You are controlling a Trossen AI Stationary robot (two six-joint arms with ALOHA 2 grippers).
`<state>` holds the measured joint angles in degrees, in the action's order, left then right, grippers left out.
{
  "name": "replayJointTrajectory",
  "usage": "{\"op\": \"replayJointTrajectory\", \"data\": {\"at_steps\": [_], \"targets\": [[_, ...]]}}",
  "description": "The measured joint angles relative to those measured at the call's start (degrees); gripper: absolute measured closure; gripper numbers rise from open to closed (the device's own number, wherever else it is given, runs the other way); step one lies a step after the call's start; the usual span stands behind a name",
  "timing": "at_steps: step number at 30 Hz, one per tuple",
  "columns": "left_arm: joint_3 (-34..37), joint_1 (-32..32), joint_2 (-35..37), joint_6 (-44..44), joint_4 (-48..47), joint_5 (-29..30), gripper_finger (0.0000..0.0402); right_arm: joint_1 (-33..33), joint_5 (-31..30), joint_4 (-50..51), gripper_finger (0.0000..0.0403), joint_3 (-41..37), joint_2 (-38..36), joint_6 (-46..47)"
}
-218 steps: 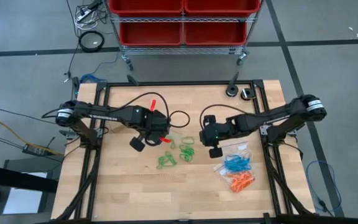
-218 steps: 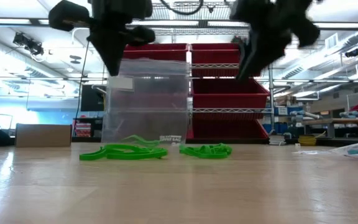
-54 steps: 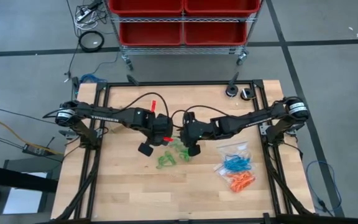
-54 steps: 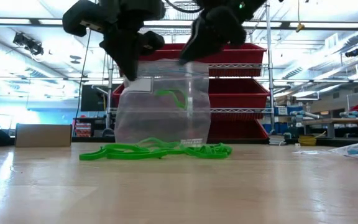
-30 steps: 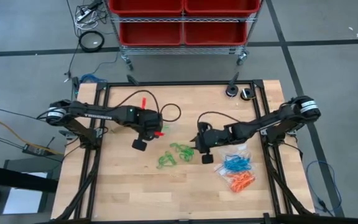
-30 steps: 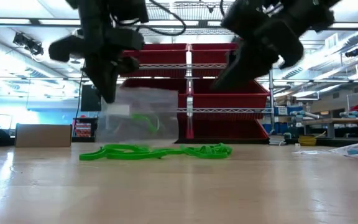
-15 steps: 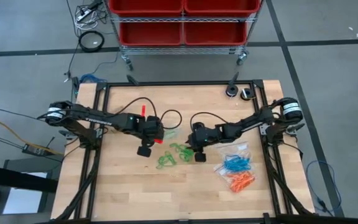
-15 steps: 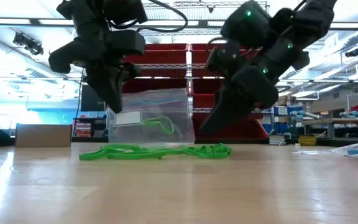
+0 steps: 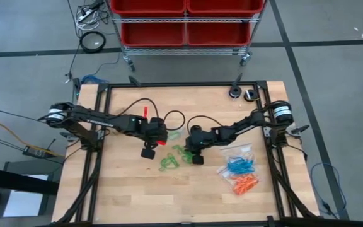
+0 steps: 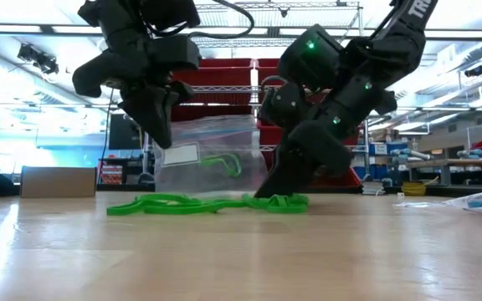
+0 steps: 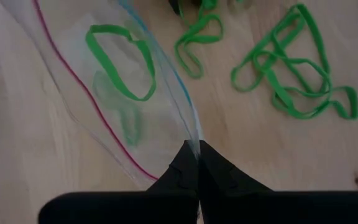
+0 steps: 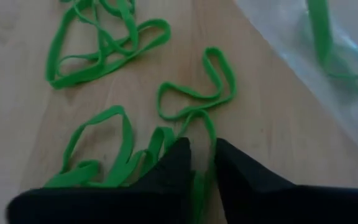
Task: Sort rubber bands
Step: Put the green rubber band into the transparent zip bag
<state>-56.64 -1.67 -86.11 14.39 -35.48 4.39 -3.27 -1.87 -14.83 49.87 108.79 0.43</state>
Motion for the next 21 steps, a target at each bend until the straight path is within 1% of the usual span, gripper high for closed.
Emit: {"op": "replayJointTrajectory", "data": {"at_steps": [3, 4, 8, 15, 21], "targets": [[0.0, 0.0, 0.0, -0.03, 0.0, -0.01, 0.0401, 0.03, 0.03, -0.01, 0.0387, -0.1, -0.49, -0.78], [0.0, 0.0, -0.01, -0.07, -0.01, -0.01, 0.0401, -0.13, 0.05, 0.42, 0.0394, -0.16, -0.95, -1.44], [0.0, -0.31, -0.02, -0.17, 0.0, -0.14, 0.04, -1.58, -1.21, 1.92, 0.0399, -0.24, -4.71, -1.83], [0.0, -0.7, -0.02, -0.34, 0.15, -0.16, 0.04, -4.89, -7.17, 2.96, 0.0402, -0.24, -15.68, -5.08], [0.0, -0.7, -0.02, -0.31, 0.45, -0.16, 0.04, -5.29, -9.41, 1.55, 0.0403, -0.18, -24.09, -7.61]]}}
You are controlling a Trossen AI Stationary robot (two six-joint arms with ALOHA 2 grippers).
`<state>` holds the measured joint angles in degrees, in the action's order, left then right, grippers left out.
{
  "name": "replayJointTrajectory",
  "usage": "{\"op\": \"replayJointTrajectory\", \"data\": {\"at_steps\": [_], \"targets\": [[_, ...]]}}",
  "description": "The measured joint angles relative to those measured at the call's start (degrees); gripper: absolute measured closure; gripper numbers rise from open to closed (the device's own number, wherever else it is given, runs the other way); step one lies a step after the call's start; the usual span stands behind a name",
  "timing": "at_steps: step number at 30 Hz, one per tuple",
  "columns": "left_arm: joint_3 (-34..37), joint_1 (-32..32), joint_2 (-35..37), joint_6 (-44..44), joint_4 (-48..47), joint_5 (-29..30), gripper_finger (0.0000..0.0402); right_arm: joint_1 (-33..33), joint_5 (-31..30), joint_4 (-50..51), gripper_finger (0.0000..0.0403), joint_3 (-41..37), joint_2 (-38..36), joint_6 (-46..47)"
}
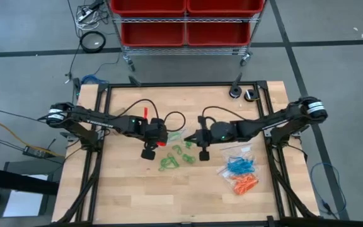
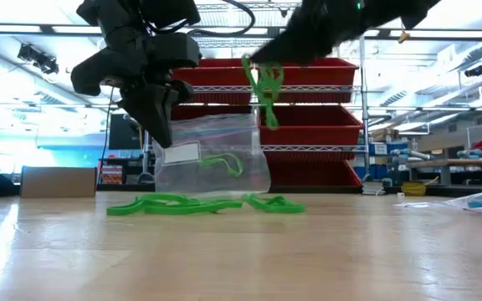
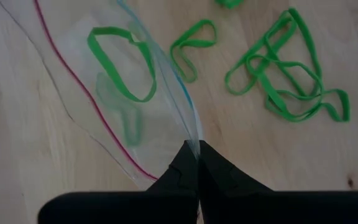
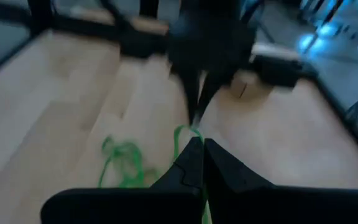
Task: Sort rubber bands
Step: Put the green rubber band into the transparent zip bag
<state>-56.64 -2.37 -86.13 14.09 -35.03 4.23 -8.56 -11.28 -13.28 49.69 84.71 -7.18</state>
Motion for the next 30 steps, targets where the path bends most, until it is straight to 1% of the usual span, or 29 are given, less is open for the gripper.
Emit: {"op": "replayJointTrajectory", "data": {"at_steps": [2, 6, 8, 9, 10, 11, 13, 15, 16, 19, 20, 22, 23, 24, 26, 28, 30], "targets": [[0.0, 0.0, 0.0, 0.01, 0.11, 0.0, 0.04, 0.71, 0.98, 1.26, 0.0403, 0.07, -1.36, 0.0], [0.0, 0.0, 0.0, 0.04, 0.46, -0.98, 0.04, 1.64, 1.85, 9.73, 0.0403, -0.17, -0.91, 2.97], [0.0, 0.0, 0.0, 0.07, 0.51, -1.28, 0.04, 1.64, 6.21, 7.33, 0.0403, -0.19, -0.39, 5.13], [0.0, 0.0, 0.0, 0.09, 0.59, -1.35, 0.04, 1.56, 8.28, 4.61, 0.0403, -0.2, -0.37, 5.33], [0.0, 0.0, 0.0, 0.23, 0.74, -1.36, 0.04, 1.3, 8.63, 2.11, 0.0403, 0.17, -0.18, 5.25], [0.0, 0.0, 0.0, 0.35, 0.8, -1.37, 0.04, 0.92, 8.07, 1.63, 0.0403, 0.3, -0.15, 4.88], [0.0, 0.0, 0.0, 0.42, 1.01, -1.4, 0.04, 0.64, 6.53, 5.39, 0.0403, 0.03, 0.13, 4.99], [0.0, 0.0, 0.0, 0.42, 0.97, -1.44, 0.04, 1.55, 9.47, 8.34, 0.0403, -0.18, 0.61, 7.32], [0.0, 0.0, -0.02, 0.42, 0.93, -1.52, 0.04, 1.77, 10.01, 8.46, 0.0403, -0.17, 0.62, 8.48], [0.0, 0.0, -0.02, 0.42, 0.95, -1.55, 0.04, 1.16, 4.13, 10.72, 0.0403, 0.03, 0.61, 10.49], [0.0, 0.0, -0.02, 0.42, 0.91, -1.55, 0.04, 1.1, 5.52, 11.17, 0.0403, -0.08, 0.71, 10.75], [0.0, 0.0, -0.02, 0.42, 1.01, -1.55, 0.04, 1.6, 14.7, 8.69, 0.0403, -0.1, 0.78, 11.38], [0.0, 0.0, -0.02, 0.42, 0.94, -1.55, 0.04, 1.79, 16.54, 7.28, 0.0403, 0.06, 0.67, 11.76], [0.0, 0.0, -0.02, 0.42, 0.91, -1.55, 0.04, 1.6, 15.48, 7.33, 0.0403, 0.15, 0.52, 12.17], [0.0, 0.0, -0.02, 0.39, 0.95, -1.55, 0.04, 1.2, 12.01, 11.46, 0.0403, 0.06, 0.55, 11.93], [0.0, 0.0, -0.02, 0.29, 0.97, -1.85, 0.04, 1.25, 12.28, 14.62, 0.0403, -0.13, 0.79, 11.81], [0.0, -0.01, -0.02, 0.25, 0.92, -2.29, 0.04, 1.41, 13.63, 14.46, 0.0403, -0.01, 0.86, 12.11]]}}
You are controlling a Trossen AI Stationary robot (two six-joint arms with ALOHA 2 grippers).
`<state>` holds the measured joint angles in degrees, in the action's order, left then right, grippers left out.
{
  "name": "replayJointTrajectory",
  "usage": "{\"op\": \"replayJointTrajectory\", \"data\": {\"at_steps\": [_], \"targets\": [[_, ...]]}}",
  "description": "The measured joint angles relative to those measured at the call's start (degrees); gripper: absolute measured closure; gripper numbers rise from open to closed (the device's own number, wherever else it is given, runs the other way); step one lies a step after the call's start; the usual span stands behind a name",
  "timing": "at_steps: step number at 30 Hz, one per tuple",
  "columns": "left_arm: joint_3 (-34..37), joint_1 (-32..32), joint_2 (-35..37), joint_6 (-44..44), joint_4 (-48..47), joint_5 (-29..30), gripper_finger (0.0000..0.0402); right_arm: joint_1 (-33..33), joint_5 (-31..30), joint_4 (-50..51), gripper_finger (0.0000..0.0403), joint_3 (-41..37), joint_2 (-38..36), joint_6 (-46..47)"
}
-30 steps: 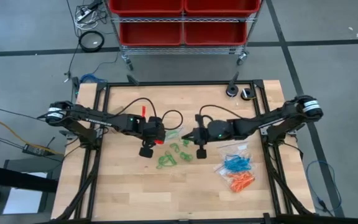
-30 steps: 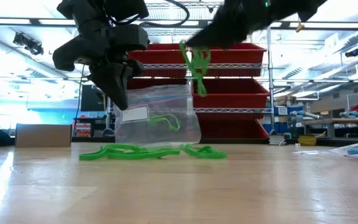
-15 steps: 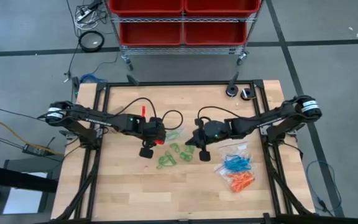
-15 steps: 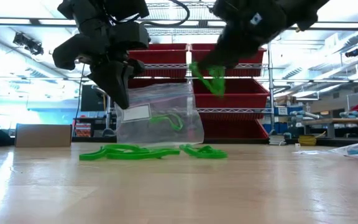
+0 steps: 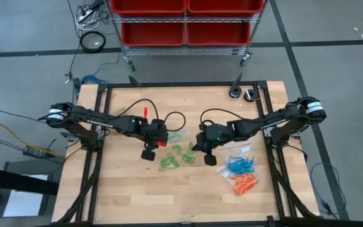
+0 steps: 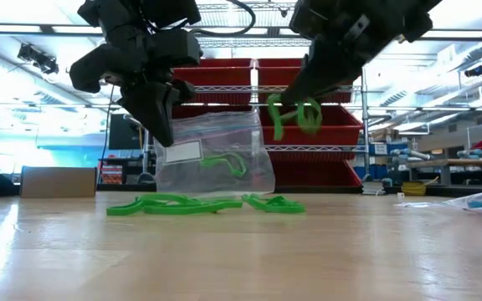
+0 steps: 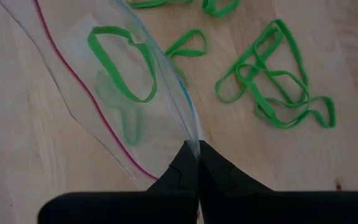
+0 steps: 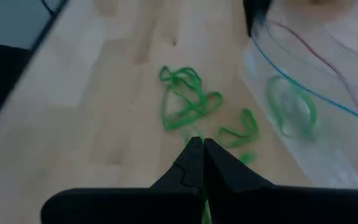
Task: Sort rubber bands
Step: Put the green rubber band into the transparent zip bag
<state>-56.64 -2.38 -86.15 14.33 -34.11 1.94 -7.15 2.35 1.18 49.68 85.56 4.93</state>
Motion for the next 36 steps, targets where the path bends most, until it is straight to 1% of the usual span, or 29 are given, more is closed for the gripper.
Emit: {"op": "replayJointTrajectory", "data": {"at_steps": [6, 11, 14, 16, 19, 25, 28, 31, 36], "targets": [[0.0, -0.04, 0.0, -0.01, 0.14, -0.73, 0.04, 0.08, 0.99, 0.41, 0.0398, 0.01, 1.5, 0.01], [0.0, -0.04, 0.0, -0.04, 0.36, -0.73, 0.04, 0.1, 2.25, 0.11, 0.038, -0.09, 2.6, -0.04], [0.0, -0.04, 0.0, -0.05, 0.41, -0.73, 0.04, 0.12, 1.94, -0.33, 0.0369, -0.03, 2.54, -0.4], [0.0, -0.04, 0.0, -0.05, 0.49, -0.73, 0.04, -0.11, 1.21, -0.29, 0.0375, -0.04, 2.53, -1.46], [0.0, -0.04, 0.0, -0.05, 0.73, -0.73, 0.04, -1.06, 0.16, -0.49, 0.0398, -0.04, 2.51, -4.0], [0.0, -0.04, 0.0, -0.07, 1.8, -0.73, 0.04, -1.39, -1.33, 1.38, 0.04, -0.31, 2.51, -4.1], [0.0, -0.04, 0.0, -0.18, 1.83, -0.73, 0.04, -1.25, -0.37, 1.93, 0.0386, -2.55, 2.44, -3.75], [0.0, -0.05, 0.0, -0.71, 1.89, -0.73, 0.04, -1.72, 0.79, 0.76, 0.0361, -4.83, 2.44, -3.66], [0.0, -0.04, 0.0, -0.83, 3.18, -0.73, 0.04, -2.28, -2.33, -3.83, 0.0317, -8.99, 2.44, -3.65]]}}
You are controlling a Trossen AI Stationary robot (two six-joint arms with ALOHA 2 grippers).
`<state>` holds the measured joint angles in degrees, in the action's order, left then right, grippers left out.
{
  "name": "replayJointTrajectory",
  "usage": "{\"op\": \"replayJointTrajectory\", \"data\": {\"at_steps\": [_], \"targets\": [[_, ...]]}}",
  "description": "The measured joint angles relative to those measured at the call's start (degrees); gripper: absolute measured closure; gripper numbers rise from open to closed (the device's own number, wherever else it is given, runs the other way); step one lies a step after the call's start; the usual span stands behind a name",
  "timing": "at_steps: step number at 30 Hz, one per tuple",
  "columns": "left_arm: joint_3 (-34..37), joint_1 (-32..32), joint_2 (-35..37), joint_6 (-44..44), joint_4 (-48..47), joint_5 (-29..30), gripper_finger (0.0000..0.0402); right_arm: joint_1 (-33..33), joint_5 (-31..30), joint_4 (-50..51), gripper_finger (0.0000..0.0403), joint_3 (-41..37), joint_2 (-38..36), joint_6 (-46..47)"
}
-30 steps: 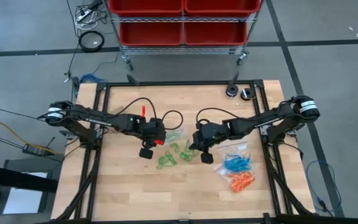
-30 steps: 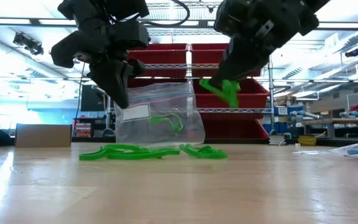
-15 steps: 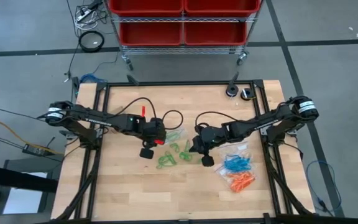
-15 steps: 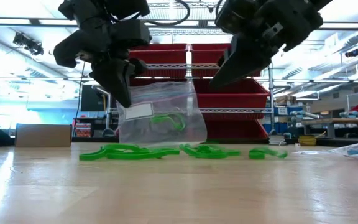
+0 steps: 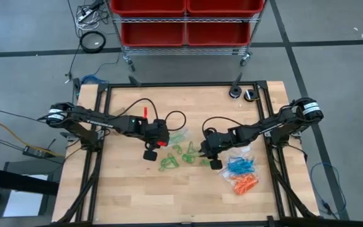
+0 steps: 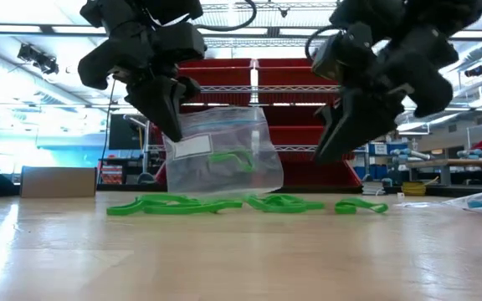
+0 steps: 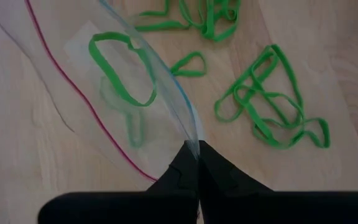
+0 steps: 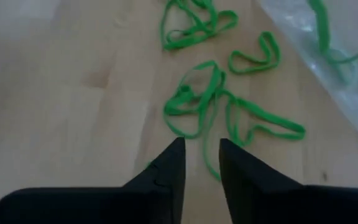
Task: Sort rubber bands
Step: Put the green rubber band into the transparent zip bag
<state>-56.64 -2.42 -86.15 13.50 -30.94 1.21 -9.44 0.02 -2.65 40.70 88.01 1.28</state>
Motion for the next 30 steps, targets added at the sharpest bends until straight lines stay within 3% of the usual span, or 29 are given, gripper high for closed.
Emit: {"op": "replayJointTrajectory", "data": {"at_steps": [7, 16, 19, 24, 30], "targets": [[-0.02, -0.07, 0.0, 0.02, 0.96, -0.74, 0.04, 1.84, -0.81, -6.5, 0.0285, -3.86, 4.05, 0.02], [-0.02, -0.22, 0.0, -0.06, 1.0, -1.31, 0.04, 3.17, -0.41, -15.34, 0.0283, -2.37, 14.88, -0.54], [-0.02, -0.24, 0.0, -0.22, 0.94, -1.33, 0.04, 3.17, -0.69, -15.9, 0.0305, -2.0, 15.88, 0.16], [-0.02, -0.24, 0.0, -0.24, 0.96, -1.33, 0.04, 1.88, -1.55, -15.2, 0.0392, -2.12, 14.8, -0.78], [-0.02, -0.24, 0.0, -0.33, 0.99, -1.31, 0.04, -0.26, -2.65, -10.88, 0.0401, -2.58, 10.57, 0.16]]}}
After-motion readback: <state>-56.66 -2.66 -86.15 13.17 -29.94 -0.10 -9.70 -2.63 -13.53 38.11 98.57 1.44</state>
